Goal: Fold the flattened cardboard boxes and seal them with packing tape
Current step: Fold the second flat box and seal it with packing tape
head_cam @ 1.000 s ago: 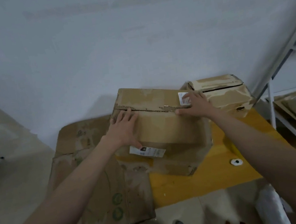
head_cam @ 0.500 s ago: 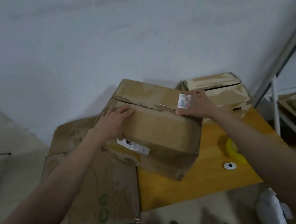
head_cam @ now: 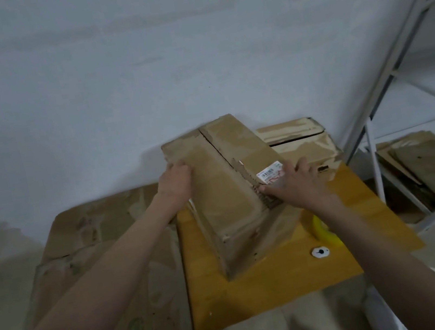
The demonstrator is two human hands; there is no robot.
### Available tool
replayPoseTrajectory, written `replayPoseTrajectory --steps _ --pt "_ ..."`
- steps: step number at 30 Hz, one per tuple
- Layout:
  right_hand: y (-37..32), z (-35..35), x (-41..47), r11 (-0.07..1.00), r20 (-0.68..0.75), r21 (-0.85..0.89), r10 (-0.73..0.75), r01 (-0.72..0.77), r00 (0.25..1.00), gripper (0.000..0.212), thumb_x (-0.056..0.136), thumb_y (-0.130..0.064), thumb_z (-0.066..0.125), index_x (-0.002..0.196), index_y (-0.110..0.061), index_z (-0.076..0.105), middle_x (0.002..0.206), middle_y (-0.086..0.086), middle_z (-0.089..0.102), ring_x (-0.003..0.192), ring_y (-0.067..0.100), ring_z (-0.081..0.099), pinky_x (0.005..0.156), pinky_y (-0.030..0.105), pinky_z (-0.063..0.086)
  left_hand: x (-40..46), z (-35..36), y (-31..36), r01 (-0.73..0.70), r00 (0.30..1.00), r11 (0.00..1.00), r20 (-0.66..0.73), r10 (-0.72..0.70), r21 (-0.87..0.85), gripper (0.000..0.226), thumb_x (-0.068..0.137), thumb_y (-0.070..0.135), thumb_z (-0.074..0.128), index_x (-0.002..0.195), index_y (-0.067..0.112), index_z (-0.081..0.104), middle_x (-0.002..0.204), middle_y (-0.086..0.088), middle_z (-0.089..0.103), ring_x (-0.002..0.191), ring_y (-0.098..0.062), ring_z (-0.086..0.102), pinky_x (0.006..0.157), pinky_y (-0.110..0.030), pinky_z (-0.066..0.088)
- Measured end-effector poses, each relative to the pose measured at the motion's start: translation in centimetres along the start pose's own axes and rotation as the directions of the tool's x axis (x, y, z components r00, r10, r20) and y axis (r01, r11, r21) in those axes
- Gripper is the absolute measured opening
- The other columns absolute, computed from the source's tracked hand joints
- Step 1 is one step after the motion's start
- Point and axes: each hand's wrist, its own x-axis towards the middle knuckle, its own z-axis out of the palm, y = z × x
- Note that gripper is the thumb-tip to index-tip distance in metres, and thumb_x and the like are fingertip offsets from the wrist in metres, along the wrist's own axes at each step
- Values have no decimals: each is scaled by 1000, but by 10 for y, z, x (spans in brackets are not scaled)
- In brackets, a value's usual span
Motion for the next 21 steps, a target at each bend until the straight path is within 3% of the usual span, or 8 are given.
replayPoseTrajectory --steps 2,3,5,7,9,11,17,21 --pt "0 1 -2 998 -23 -43 -47 46 999 110 74 -88 43 152 -14 22 146 17 30 133 44 34 107 51 33 -16 0 7 -4 1000 982 22 9 -188 37 100 25 47 131 9 60 138 -13 54 122 -31 53 102 -42 47" --pt "2 2 -4 994 -32 -65 -91 88 995 108 75 -88 40 152 -13 24 146 14 32 132 42 37 106 50 34 -28 1 11 -8 998 967 61 24 -253 50 100 45 46 134 11 58 146 -12 49 128 -31 51 105 -41 44" --pt "8 5 -7 978 -18 -84 -195 193 981 107 77 -89 39 151 -13 27 152 8 31 132 37 40 107 48 34 -54 5 20 42 971 954 237 32 -298 99 79 86 42 154 22 33 165 -6 16 147 -33 27 116 -45 29" --pt "17 4 -8 964 59 -57 -256 259 965 111 72 -89 48 153 -16 26 161 -2 21 138 35 35 109 48 33 -74 12 27 80 917 960 398 35 -269 137 53 100 50 159 30 -4 165 2 -19 152 -38 0 120 -52 17" --pt "23 -1 -6 956 164 -71 -271 285 949 121 66 -83 64 157 -19 18 165 -8 9 145 32 26 113 47 31 -77 17 31 55 900 969 431 56 -240 148 51 89 68 155 32 -19 160 1 -33 149 -44 -11 120 -56 15" --pt "25 -9 0 941 220 -96 -298 325 929 124 65 -72 76 158 -18 15 166 -7 8 146 29 26 114 44 32 -68 15 32 33 915 973 398 62 -229 144 58 74 79 157 30 -17 161 -2 -30 148 -47 -10 121 -56 16" --pt "0 -23 28 932 188 -125 -315 341 930 101 69 -52 84 150 -18 36 155 7 36 134 30 44 102 40 42 -29 6 19 -9 943 983 325 69 -182 138 59 62 85 159 26 -4 166 -6 -14 153 -33 4 123 -46 9" --pt "-17 -24 49 928 179 -165 -305 334 935 99 70 -50 85 151 -20 36 153 9 40 134 31 45 104 40 42 0 -4 15 -8 949 989 311 54 -149 134 59 55 88 159 23 5 167 -6 -2 152 -29 16 121 -41 24"
